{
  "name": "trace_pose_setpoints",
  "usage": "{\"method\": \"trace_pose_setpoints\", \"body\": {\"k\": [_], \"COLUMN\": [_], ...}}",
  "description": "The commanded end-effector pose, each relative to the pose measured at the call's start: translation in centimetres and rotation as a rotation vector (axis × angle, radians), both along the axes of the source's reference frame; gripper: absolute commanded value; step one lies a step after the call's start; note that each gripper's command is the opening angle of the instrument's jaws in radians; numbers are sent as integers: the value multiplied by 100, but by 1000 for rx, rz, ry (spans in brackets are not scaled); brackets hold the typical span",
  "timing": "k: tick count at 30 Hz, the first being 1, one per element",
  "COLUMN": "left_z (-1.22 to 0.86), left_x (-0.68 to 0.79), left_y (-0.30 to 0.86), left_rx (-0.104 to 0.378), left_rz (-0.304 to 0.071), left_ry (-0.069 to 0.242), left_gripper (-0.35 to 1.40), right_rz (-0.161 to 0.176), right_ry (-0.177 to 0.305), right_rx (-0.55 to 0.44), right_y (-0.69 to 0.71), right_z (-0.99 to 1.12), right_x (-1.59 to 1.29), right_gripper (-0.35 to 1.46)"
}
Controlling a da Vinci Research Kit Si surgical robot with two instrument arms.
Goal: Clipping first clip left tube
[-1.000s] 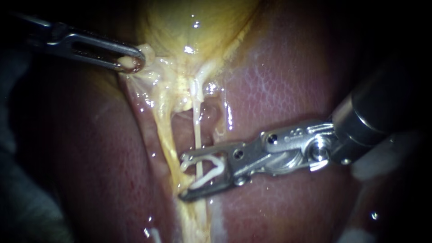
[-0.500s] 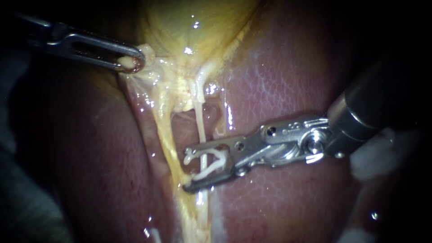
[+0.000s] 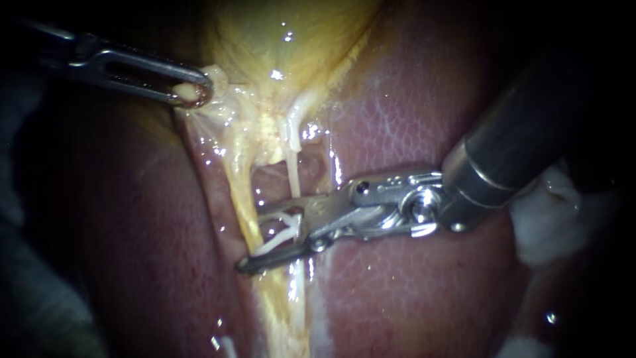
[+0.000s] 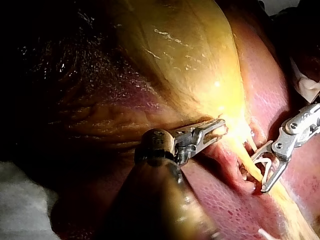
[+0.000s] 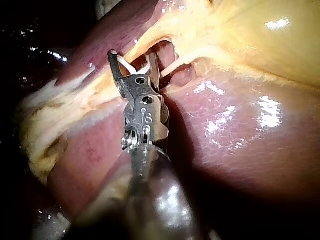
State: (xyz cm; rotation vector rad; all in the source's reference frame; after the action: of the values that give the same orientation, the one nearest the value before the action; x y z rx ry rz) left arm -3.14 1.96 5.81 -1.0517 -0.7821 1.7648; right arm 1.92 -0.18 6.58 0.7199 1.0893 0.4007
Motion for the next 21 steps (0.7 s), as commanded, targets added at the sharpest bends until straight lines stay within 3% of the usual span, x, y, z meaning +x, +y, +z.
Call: {"method": "trace_pose_setpoints", "body": {"k": [1, 4, 8, 21], "left_z": [0, 0, 0, 0], "left_x": [0, 0, 0, 1], "left_y": [0, 0, 0, 0], "left_rx": [0, 0, 0, 0], "left_rz": [0, 0, 0, 1], "left_ry": [0, 0, 0, 0], "left_gripper": [-35, -35, -35, -35], "right_rz": [11, 46, 56, -35], "right_ry": [13, 50, 98, 185], "right_rx": [8, 40, 80, 160], "right_y": [0, -2, -5, -27], "right_z": [-1, -2, -5, -26], "right_x": [1, 5, 8, 9], "right_gripper": [48, 48, 49, 46]}}
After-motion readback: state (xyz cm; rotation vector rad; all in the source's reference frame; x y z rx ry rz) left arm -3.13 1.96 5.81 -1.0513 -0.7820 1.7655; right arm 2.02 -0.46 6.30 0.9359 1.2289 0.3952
